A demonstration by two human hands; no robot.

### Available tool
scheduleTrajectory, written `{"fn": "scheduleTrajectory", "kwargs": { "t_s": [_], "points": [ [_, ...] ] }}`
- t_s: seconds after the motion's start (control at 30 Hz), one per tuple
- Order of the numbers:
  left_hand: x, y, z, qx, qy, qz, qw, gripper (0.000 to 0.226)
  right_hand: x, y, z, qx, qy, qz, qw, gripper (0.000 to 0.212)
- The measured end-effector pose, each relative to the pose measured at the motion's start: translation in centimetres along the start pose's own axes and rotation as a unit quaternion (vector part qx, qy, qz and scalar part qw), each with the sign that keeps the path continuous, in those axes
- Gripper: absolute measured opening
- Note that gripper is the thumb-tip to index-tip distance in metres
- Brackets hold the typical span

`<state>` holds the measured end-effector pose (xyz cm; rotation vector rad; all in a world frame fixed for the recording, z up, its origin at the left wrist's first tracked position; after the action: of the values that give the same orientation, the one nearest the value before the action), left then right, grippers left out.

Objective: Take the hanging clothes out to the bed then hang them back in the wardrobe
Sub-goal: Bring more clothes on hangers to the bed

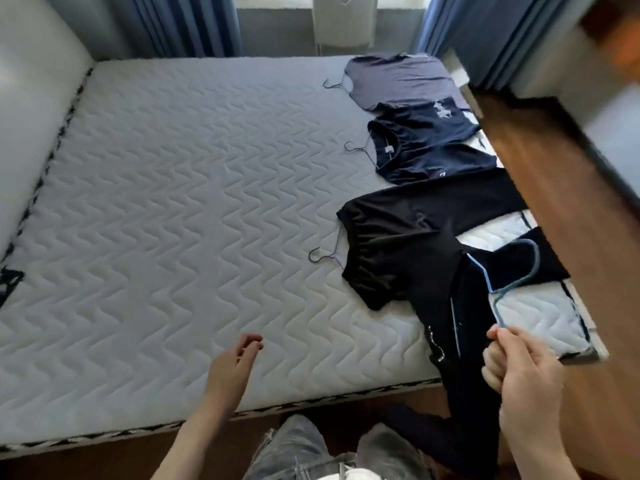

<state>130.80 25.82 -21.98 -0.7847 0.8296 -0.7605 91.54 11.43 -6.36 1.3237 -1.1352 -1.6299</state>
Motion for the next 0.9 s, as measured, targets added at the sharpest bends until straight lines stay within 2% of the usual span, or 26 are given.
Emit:
{"fn": "scheduleTrajectory", "kwargs": {
  "t_s": [0.1,0.17,0.33,0.5,0.67,0.9],
  "points": [
    [2.5,-1.3,-0.1,-0.011,0.045,-0.032,0.998,0.02,-2.4,-0.2,0.9,0.046,-0.063,-0.002,0.997,0.027],
    [3.8,-2.2,-0.8,-0.012,0.079,-0.055,0.995,0.024,-4.3,-0.5,1.8,0.081,-0.113,-0.001,0.99,0.027],
    [5.3,-3.7,-3.1,-0.002,0.157,-0.102,0.982,0.022,-10.0,-1.1,4.0,0.168,-0.237,0.006,0.957,0.028],
    [4.3,-3.6,-2.9,0.014,0.209,-0.138,0.968,0.019,-16.3,-2.2,4.2,0.203,-0.318,0.018,0.926,0.026],
    [2.6,-2.0,-0.1,0.028,0.237,-0.16,0.958,0.019,-20.9,-3.4,2.4,0.197,-0.345,0.025,0.917,0.022],
    [3.5,1.7,6.3,0.07,0.218,-0.167,0.959,0.023,-21.9,-5.4,-5.3,0.176,-0.313,0.013,0.933,0.026]
  ]
}}
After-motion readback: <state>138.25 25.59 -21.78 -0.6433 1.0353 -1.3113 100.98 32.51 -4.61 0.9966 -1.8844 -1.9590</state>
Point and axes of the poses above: each hand's wrist, its own x-axis towards the middle knuckle, its own z-axis out of the back of the hand, y = z × x, the point moved 9 cm from there along x, towards the middle knuckle, and after that the axes turned 5 degrees about -z, right-handed, at the moved point
